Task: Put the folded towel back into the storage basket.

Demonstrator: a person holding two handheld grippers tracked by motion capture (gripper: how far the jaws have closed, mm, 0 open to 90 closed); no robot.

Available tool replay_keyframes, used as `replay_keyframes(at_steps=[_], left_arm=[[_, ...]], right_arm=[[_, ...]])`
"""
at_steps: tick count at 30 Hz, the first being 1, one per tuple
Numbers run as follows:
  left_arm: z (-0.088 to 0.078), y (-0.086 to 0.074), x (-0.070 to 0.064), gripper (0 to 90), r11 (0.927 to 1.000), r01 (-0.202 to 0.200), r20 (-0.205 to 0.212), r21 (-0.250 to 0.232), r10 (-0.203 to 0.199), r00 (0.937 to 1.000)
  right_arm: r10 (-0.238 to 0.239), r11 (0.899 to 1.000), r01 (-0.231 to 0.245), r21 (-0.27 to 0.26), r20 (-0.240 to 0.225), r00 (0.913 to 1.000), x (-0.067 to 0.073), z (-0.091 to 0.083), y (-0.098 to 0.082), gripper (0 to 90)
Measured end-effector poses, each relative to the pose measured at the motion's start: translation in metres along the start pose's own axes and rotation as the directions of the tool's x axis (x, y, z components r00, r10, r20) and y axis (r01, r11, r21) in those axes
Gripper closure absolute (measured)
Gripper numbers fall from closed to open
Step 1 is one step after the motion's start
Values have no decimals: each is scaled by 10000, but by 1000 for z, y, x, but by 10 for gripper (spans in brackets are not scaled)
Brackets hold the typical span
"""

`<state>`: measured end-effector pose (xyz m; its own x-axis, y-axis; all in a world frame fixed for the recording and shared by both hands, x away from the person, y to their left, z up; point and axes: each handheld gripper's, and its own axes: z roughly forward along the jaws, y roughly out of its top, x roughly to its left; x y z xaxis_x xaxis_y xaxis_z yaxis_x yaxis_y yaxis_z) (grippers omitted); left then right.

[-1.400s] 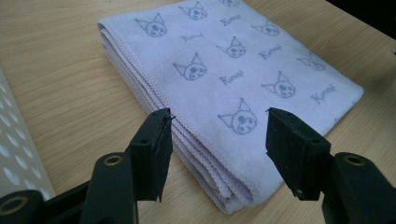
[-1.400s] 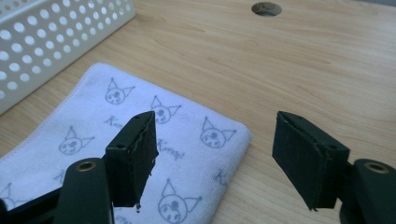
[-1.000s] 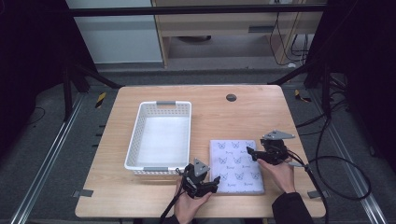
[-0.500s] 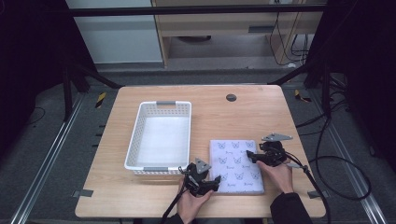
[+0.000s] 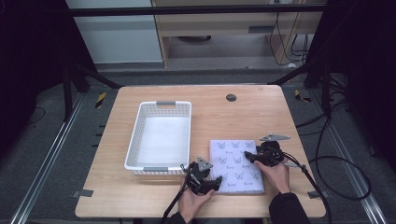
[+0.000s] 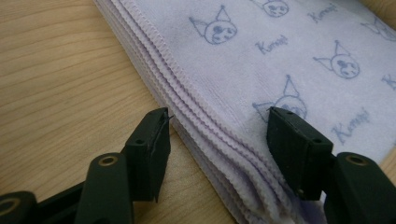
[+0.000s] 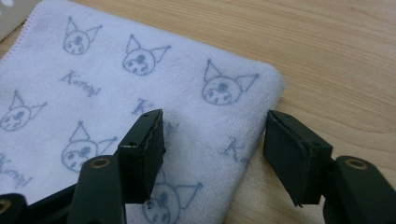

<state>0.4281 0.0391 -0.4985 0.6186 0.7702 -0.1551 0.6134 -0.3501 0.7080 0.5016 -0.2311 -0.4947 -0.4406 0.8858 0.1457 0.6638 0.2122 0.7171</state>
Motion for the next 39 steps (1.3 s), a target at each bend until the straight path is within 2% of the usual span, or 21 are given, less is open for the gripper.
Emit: replay_keyframes(at_steps=[6, 12, 16, 17, 22, 27, 30, 33, 39], left_arm=[[0, 1, -1, 478, 9999, 104, 155, 84, -105, 9998], [0, 2, 0, 580, 9982, 565, 515, 196, -575, 9970], [0, 1, 2, 656, 9966, 808, 797, 185, -820, 9934], [0, 1, 2, 692, 9963, 847, 813, 161, -857, 9930], [-2, 0, -1, 738, 9971, 757, 746, -39, -752, 9944], [-6, 0, 0, 758, 9972, 691, 897, -292, -662, 9938], [-10, 1, 0, 760, 9983, 452, 846, -367, -420, 9955], [-17, 3, -1, 761, 9981, 112, 775, -612, -65, 9970], [-33, 10, -1, 761, 9968, -145, 750, -786, 204, 9970]], right_arm=[[313, 9993, -310, 211, -134, 9994, 0, 2, 0, 442], [526, 9981, -514, 352, -317, 9981, 0, 2, 0, 508], [614, 9975, -595, 377, -494, 9969, 1, 2, 1, 585], [590, 9978, -573, 342, -512, 9969, 1, 1, 1, 634], [512, 9986, -504, 168, -489, 9975, 2, -2, 2, 715], [268, 9996, -271, -41, -535, 9982, 3, -9, 4, 743], [284, 9991, -307, -295, -751, 9968, 5, -17, 7, 744], [67, 9985, -113, -536, -864, 9962, 9, -25, 9, 744], [-213, 9944, 107, -1049, -1007, 9947, 17, -41, 17, 744]])
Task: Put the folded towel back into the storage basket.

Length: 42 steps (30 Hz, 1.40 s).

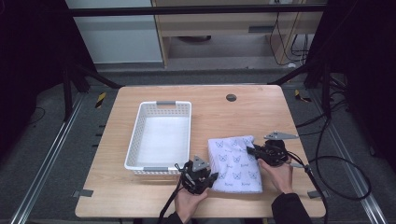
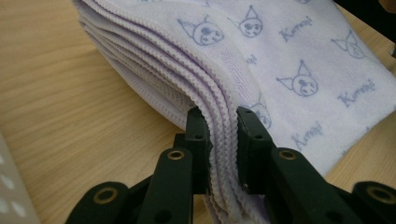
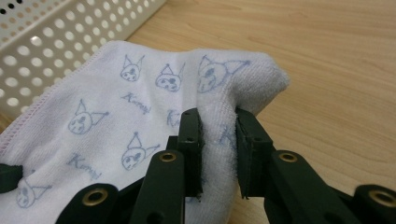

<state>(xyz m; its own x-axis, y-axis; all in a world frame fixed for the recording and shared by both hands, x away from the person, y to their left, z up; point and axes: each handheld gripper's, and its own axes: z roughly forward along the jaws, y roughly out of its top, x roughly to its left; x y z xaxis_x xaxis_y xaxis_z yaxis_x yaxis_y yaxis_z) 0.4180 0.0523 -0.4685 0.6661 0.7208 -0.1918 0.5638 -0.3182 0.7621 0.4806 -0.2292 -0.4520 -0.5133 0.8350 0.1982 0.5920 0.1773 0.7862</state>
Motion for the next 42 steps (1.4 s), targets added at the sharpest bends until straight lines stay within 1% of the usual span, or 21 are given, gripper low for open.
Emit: replay_keyframes(at_steps=[4, 6, 7, 10, 16, 18, 21, 24, 26, 28, 32, 34, 42], left_arm=[[-12, 7, -2, 761, 9996, -247, -92, -112, 246, 9997], [-18, 10, -2, 761, 9990, -408, -122, -184, 406, 9991], [-20, 11, -2, 761, 9987, -461, -141, -203, 458, 9989], [-28, 14, -2, 761, 9973, -669, -235, -306, 662, 9975], [-40, 19, 1, 761, 9959, -721, -251, -548, 708, 9972], [-45, 21, 3, 760, 9952, -751, -259, -632, 736, 9970], [-50, 23, 3, 760, 9941, -800, -288, -732, 781, 9965], [-54, 26, 3, 760, 9920, -959, -403, -822, 928, 9949], [-58, 28, 4, 760, 9907, -1019, -430, -897, 984, 9942], [-61, 30, 5, 760, 9903, -994, -445, -969, 955, 9944], [-70, 34, 8, 760, 9883, -1044, -543, -1109, 989, 9936], [-76, 36, 10, 760, 9863, -1097, -603, -1229, 1030, 9929], [-99, 44, 21, 760, 9803, -1056, -775, -1669, 938, 9926]], right_arm=[[-66, 9993, 64, -368, -47, 10000, 5, -9, 5, 744], [-105, 9976, 99, -690, -83, 9999, 10, -15, 8, 744], [-105, 9976, 99, -690, -83, 9999, 10, -15, 8, 744], [-91, 9952, 73, -974, -175, 9998, 14, -19, 11, 744], [-228, 9912, 208, -1308, -139, 9996, 23, -24, 16, 745], [-163, 9888, 124, -1484, -250, 9996, 25, -25, 18, 745], [-266, 9873, 227, -1575, -230, 9994, 28, -27, 21, 746], [-376, 9854, 338, -1667, -195, 9991, 31, -29, 25, 747], [-355, 9830, 301, -1809, -267, 9990, 32, -29, 28, 747], [-393, 9824, 348, -1837, -212, 9990, 34, -30, 30, 747], [-515, 9770, 466, -2080, -182, 9985, 40, -31, 36, 747], [-492, 9736, 428, -2240, -232, 9985, 43, -32, 40, 747], [-763, 9629, 656, -2617, -312, 9966, 57, -31, 59, 747]])
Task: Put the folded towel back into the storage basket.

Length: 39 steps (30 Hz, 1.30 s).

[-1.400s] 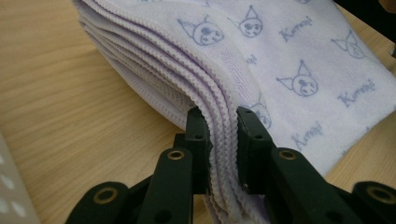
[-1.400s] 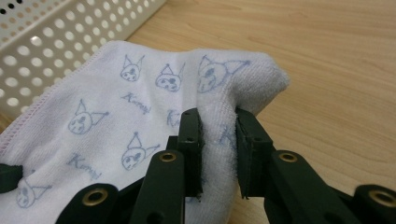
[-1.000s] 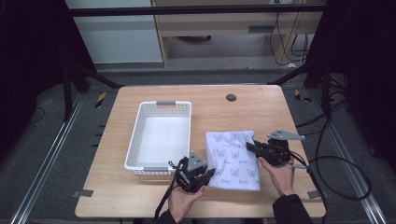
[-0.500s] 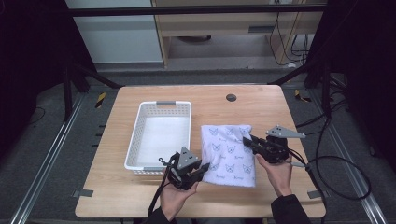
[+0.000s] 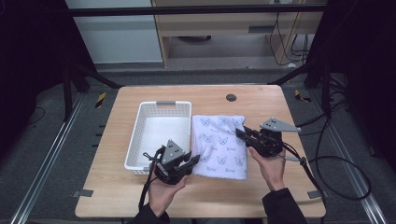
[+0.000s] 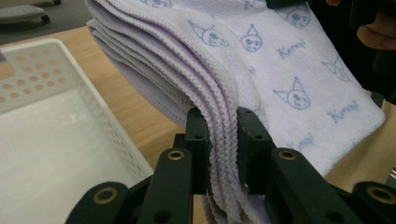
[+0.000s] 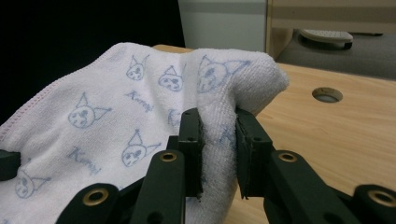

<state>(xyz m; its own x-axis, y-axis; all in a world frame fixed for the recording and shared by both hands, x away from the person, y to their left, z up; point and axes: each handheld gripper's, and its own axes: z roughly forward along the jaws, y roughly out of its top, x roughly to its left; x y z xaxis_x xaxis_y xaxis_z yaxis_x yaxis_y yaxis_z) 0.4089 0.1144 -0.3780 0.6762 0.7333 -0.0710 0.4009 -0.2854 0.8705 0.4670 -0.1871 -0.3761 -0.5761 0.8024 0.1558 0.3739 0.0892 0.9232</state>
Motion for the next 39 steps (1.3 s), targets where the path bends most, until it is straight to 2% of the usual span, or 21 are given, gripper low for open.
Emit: replay_keyframes(at_steps=[8, 22, 27, 39], left_arm=[[-17, 6, 12, 760, 9994, 30, -161, -335, -35, 9999], [-35, 2, 36, 760, 9977, 290, -393, -621, -314, 9987], [-41, 0, 46, 760, 9958, 511, -568, -764, -555, 9968], [-53, -2, 69, 760, 9922, 724, -966, -1019, -823, 9919]], right_arm=[[-317, 9990, 312, -332, -142, 9994, 16, 9, 20, 746], [-489, 9981, 477, -391, -287, 9984, 33, 31, 33, 746], [-559, 9976, 546, -419, -308, 9980, 41, 42, 39, 745], [-684, 9968, 666, -439, -424, 9968, 59, 65, 53, 744]])
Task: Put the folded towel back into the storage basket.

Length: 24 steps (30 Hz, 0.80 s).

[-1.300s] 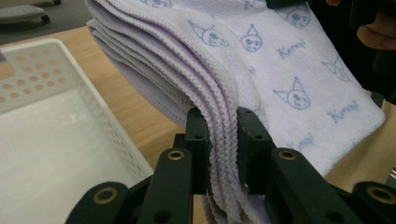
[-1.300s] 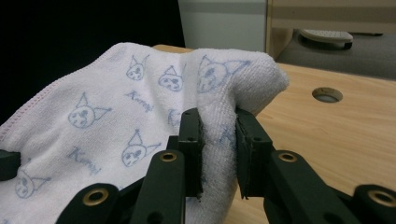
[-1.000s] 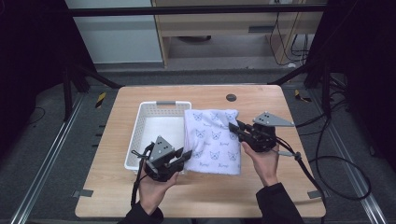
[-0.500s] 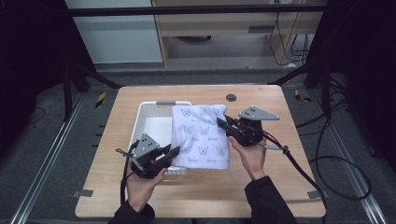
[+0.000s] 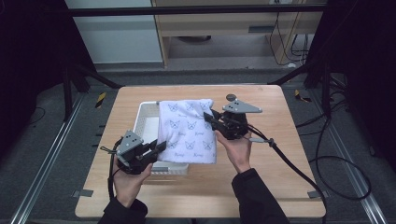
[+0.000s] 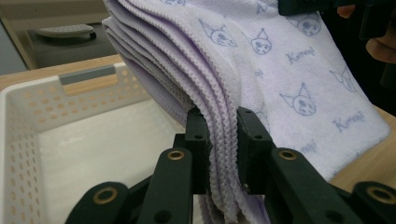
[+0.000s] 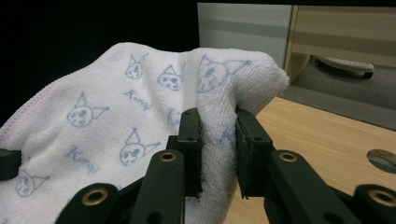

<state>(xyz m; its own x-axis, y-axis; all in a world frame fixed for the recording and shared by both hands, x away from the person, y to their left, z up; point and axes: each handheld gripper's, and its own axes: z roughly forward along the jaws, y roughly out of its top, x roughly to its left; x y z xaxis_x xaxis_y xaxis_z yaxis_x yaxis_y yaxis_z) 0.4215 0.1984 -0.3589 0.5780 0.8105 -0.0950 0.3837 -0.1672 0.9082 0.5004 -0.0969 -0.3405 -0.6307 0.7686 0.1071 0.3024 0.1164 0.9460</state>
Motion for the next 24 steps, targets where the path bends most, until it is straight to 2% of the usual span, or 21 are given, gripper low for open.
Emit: replay_keyframes(at_steps=[5, 8, 18, 24], left_arm=[[-4, -1, 9, 760, 9999, 35, -263, -98, -37, 9996], [-5, -1, 15, 760, 9999, 99, -348, -137, -104, 9993], [-14, -2, 36, 760, 9983, 489, -690, -302, -509, 9963], [-20, -4, 48, 760, 9970, 689, -891, -363, -719, 9934]], right_arm=[[-26, 10000, 26, 44, -26, 10000, 5, 12, 4, 744], [130, 9999, -131, -20, -169, 9998, 5, 19, 4, 744], [-313, 9994, 315, 112, -165, 9994, 20, 44, 17, 744], [-351, 9993, 355, 99, -308, 9989, 27, 62, 20, 744]])
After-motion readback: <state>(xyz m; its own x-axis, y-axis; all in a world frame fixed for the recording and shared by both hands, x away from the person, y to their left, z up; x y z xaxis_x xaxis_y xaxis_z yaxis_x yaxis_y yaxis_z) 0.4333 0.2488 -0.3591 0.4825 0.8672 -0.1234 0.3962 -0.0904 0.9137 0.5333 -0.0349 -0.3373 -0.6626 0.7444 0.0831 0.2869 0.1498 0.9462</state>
